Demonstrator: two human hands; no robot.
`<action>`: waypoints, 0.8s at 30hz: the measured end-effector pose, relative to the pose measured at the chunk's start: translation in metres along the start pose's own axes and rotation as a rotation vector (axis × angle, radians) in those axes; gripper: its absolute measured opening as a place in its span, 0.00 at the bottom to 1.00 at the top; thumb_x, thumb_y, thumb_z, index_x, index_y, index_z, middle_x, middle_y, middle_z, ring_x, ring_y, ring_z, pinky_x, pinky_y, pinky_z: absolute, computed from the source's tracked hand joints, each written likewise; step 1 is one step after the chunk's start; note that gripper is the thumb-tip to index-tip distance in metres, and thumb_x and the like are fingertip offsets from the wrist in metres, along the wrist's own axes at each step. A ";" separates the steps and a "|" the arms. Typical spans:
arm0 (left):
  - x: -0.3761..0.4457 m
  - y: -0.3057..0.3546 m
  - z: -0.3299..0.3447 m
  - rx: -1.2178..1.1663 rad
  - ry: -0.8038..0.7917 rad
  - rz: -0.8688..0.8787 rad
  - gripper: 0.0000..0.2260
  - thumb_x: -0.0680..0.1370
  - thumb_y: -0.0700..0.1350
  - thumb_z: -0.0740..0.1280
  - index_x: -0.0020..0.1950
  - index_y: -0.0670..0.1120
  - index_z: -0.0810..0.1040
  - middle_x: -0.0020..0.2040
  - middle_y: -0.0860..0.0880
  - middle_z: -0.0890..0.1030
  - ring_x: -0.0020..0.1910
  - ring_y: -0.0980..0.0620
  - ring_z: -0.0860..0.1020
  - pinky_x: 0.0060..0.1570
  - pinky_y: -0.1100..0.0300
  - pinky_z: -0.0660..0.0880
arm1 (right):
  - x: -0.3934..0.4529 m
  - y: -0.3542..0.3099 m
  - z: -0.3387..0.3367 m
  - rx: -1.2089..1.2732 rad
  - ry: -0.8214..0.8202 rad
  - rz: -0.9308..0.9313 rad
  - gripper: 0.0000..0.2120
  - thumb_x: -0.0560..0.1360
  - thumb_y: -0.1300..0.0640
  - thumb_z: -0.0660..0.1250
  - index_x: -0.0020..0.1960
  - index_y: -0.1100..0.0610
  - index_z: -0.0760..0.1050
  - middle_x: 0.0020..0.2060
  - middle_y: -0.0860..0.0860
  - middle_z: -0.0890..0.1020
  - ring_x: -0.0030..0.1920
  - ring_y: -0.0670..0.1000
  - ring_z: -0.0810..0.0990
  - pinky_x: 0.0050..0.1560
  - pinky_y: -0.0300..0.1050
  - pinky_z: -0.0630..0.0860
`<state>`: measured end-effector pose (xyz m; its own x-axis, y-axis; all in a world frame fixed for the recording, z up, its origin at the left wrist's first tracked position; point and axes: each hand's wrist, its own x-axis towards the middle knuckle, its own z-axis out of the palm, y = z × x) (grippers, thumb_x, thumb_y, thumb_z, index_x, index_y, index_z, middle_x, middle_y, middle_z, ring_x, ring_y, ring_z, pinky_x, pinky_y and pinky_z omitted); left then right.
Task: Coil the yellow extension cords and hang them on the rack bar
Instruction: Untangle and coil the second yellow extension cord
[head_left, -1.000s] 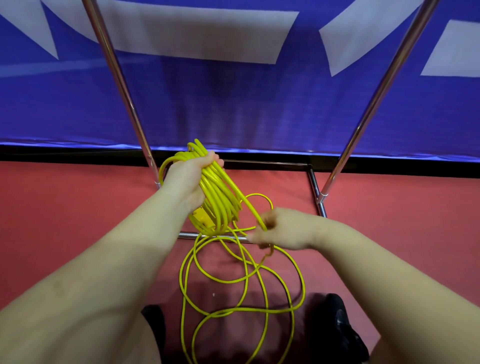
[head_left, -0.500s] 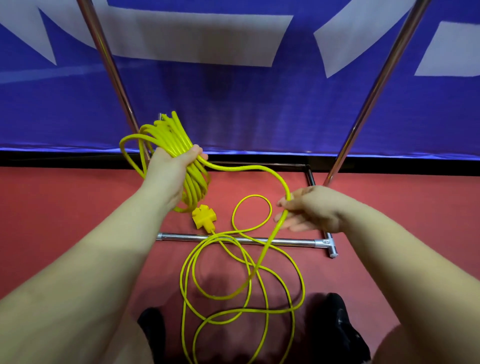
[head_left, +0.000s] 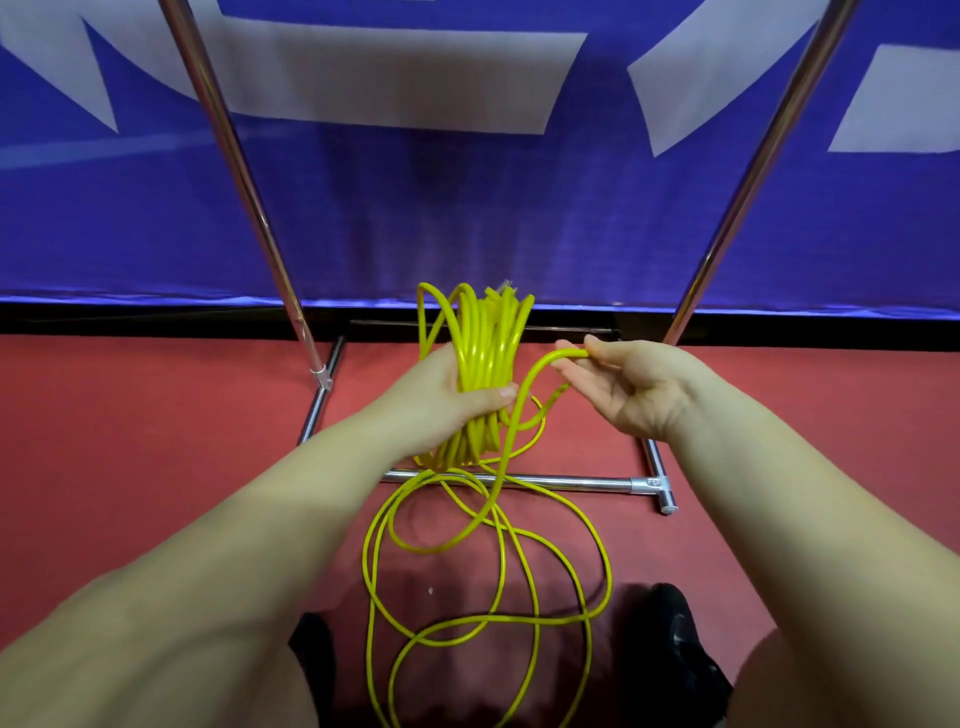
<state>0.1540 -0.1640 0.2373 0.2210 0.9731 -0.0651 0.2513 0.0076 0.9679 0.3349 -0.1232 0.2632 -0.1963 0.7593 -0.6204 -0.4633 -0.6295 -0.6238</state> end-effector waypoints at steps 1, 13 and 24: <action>0.000 -0.001 0.001 -0.004 -0.017 -0.005 0.08 0.74 0.38 0.69 0.51 0.44 0.73 0.47 0.38 0.81 0.44 0.50 0.80 0.49 0.53 0.77 | -0.001 0.000 0.001 0.027 -0.001 0.001 0.09 0.80 0.64 0.58 0.42 0.64 0.71 0.26 0.58 0.81 0.24 0.54 0.81 0.29 0.43 0.79; 0.014 -0.005 -0.004 -0.406 0.282 -0.163 0.05 0.76 0.33 0.64 0.44 0.41 0.76 0.32 0.51 0.83 0.32 0.54 0.81 0.34 0.57 0.79 | -0.003 0.026 0.006 -1.389 0.011 -0.389 0.26 0.69 0.38 0.68 0.38 0.63 0.78 0.35 0.56 0.85 0.34 0.51 0.83 0.40 0.46 0.79; 0.024 -0.002 -0.021 -0.694 0.534 -0.223 0.07 0.78 0.36 0.63 0.41 0.39 0.78 0.30 0.51 0.82 0.30 0.57 0.81 0.32 0.63 0.79 | 0.019 0.067 0.011 -1.540 -0.117 -0.653 0.09 0.78 0.52 0.61 0.41 0.54 0.68 0.39 0.52 0.83 0.45 0.57 0.80 0.49 0.50 0.75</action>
<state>0.1390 -0.1362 0.2387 -0.2756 0.9081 -0.3152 -0.4275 0.1779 0.8863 0.2912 -0.1492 0.2151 -0.4172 0.9039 -0.0944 0.7197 0.2652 -0.6416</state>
